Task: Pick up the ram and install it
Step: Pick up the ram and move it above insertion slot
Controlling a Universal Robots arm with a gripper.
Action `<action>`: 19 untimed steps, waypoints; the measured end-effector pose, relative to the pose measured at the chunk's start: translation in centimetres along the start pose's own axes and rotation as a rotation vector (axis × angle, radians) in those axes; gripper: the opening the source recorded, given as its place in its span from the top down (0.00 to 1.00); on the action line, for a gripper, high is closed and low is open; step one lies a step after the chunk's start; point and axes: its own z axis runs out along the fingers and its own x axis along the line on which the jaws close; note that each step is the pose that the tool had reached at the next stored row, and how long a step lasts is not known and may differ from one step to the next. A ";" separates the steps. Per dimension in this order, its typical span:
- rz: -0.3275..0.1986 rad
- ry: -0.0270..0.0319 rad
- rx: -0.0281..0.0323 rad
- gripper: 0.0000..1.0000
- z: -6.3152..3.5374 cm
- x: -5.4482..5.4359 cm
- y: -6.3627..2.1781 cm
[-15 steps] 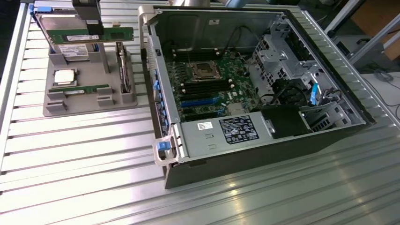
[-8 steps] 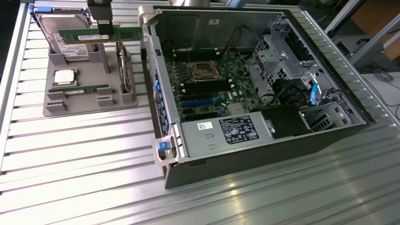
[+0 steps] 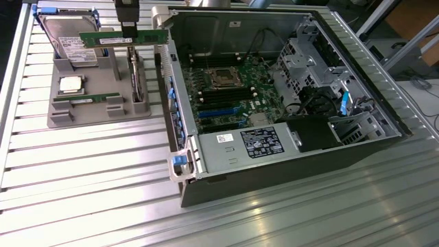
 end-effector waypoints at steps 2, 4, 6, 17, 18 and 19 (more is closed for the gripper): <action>0.000 -0.0001 0.0001 0.88 0.00 0.0 -0.28; 0.000 -0.0001 0.0001 0.88 -0.01 0.0 -0.63; 0.000 0.0000 0.0001 0.88 -0.03 0.0 -1.28; 0.000 0.0001 0.0000 0.88 -0.12 0.2 -4.83; 0.000 0.0001 0.0000 0.88 -0.12 0.2 -5.13; 0.000 0.0001 0.0001 0.88 -0.13 0.2 -5.48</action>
